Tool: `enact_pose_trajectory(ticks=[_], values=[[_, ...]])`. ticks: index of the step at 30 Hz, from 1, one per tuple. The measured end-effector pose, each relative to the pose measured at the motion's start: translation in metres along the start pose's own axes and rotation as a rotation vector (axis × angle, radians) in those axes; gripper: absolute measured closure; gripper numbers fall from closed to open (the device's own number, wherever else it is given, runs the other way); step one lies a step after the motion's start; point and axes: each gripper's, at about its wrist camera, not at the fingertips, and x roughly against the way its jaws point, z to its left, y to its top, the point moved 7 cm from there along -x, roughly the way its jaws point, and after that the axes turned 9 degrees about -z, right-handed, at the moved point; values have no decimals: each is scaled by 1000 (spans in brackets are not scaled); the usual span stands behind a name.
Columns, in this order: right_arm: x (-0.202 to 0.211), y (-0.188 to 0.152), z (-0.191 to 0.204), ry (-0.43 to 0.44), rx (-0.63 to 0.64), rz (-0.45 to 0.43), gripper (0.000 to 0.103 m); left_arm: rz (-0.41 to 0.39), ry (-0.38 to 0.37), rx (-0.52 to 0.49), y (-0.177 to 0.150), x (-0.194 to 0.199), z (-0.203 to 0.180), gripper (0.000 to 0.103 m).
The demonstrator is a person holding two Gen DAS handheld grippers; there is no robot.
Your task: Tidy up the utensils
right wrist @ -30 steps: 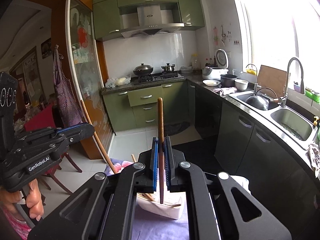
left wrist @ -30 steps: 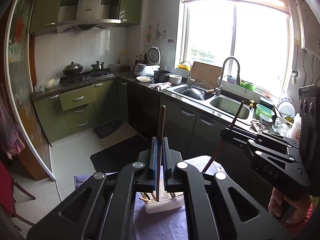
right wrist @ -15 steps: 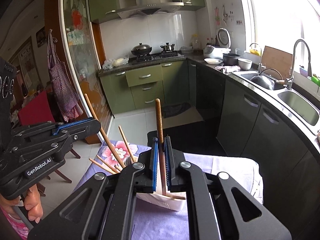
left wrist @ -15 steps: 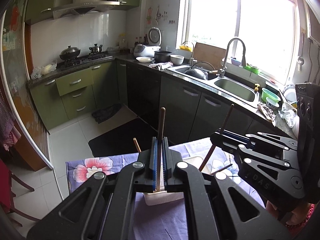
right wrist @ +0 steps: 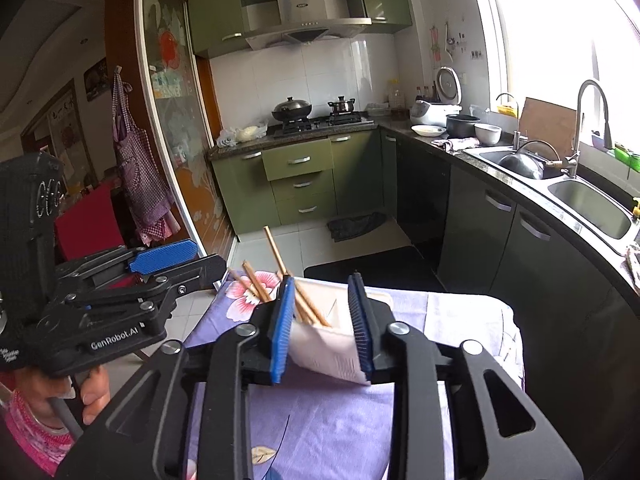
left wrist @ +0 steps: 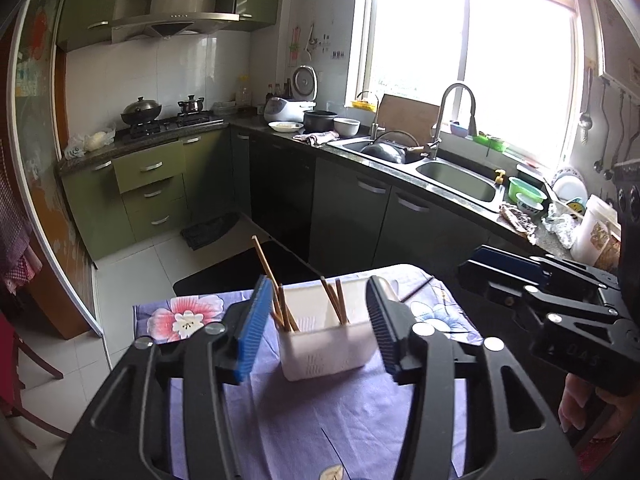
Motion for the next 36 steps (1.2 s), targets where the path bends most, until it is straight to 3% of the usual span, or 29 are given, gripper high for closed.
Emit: enact_pose_trajectory(ticks=[5, 7, 9, 10, 12, 14, 24, 36], values=[[51, -40, -2, -30, -27, -36, 60, -48, 17, -8, -36, 45, -1, 44], [68, -63, -3, -46, -39, -40, 51, -58, 23, -3, -57, 61, 1, 34], [85, -86, -5, -67, -45, -46, 34, -67, 35, 3, -73, 72, 4, 25], [93, -96, -5, -76, -42, -51, 30, -73, 45, 5, -83, 79, 6, 19], [108, -116, -3, -93, -42, -61, 11, -93, 73, 9, -99, 93, 9, 15], [122, -133, -1, -98, -44, -72, 5, -104, 91, 2, -111, 106, 12, 12], [183, -170, 32, -137, 17, -133, 5, -147, 145, 26, -147, 167, 16, 7], [208, -169, 57, -169, 60, -150, 5, -160, 149, 59, -156, 194, 21, 7]])
